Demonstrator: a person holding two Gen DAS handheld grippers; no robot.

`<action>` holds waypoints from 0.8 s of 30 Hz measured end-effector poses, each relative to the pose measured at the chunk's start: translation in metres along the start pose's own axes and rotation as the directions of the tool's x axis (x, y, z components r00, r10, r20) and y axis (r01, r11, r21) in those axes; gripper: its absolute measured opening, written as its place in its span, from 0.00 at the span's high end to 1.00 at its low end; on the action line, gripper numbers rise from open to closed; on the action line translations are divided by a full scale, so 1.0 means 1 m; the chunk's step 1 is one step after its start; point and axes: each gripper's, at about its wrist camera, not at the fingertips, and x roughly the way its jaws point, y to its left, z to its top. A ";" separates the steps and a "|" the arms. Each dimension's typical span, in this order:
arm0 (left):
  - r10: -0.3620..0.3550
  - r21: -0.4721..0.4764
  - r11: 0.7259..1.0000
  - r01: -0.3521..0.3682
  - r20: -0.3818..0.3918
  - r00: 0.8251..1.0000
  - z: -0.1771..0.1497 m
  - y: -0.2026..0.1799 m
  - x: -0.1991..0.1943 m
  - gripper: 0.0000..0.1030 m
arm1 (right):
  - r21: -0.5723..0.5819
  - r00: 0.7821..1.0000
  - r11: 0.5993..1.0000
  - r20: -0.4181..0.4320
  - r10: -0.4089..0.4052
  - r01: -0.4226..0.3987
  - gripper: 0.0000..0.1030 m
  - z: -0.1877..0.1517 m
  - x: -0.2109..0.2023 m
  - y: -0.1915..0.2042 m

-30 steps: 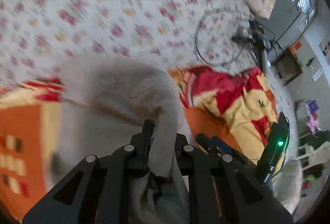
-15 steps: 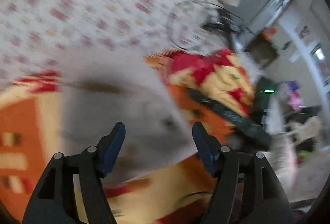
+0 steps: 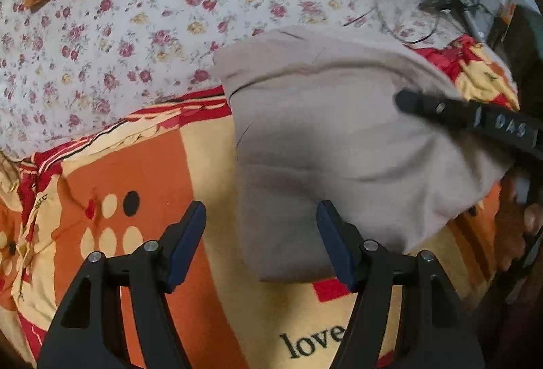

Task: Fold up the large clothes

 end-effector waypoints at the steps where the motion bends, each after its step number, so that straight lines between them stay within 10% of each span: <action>1: -0.009 0.000 1.000 0.009 0.010 1.000 -0.002 0.000 -0.001 0.31 | -0.032 1.000 0.999 0.020 -0.012 0.013 0.87 0.001 -0.010 0.005; 5: -0.092 -0.027 0.995 0.092 -0.006 0.996 -0.013 -0.003 0.008 0.21 | -0.130 0.973 0.968 0.115 -0.200 0.215 0.88 -0.008 -0.035 0.002; 9: -0.103 -0.042 0.994 0.102 -0.005 0.995 -0.008 -0.001 -0.003 0.22 | -0.045 0.962 0.962 -0.037 -0.270 0.268 0.83 -0.023 0.001 -0.044; 13: -0.057 -0.024 0.998 0.059 0.095 0.994 0.004 0.004 -0.029 0.22 | 0.117 0.978 0.975 0.073 -0.197 0.188 0.41 -0.002 -0.042 -0.058; 16: -0.051 -0.039 0.998 0.055 0.079 0.996 0.016 0.006 -0.016 0.22 | 0.163 0.967 0.969 0.142 -0.212 0.188 0.28 0.025 -0.056 -0.058; 20: -0.067 -0.054 0.996 0.068 0.014 0.998 0.017 -0.001 0.012 0.22 | 0.091 0.970 0.966 0.016 -0.244 0.242 0.14 0.059 -0.002 -0.051; 22: -0.071 -0.032 0.997 0.071 0.005 0.997 0.012 -0.009 0.018 0.21 | 0.073 0.966 0.964 -0.052 -0.254 0.257 0.28 0.067 0.024 -0.054; 24: -0.055 0.008 0.998 0.055 0.006 0.998 0.006 -0.016 0.024 0.21 | 0.044 0.971 0.972 -0.074 -0.229 0.232 0.87 0.071 0.043 -0.052</action>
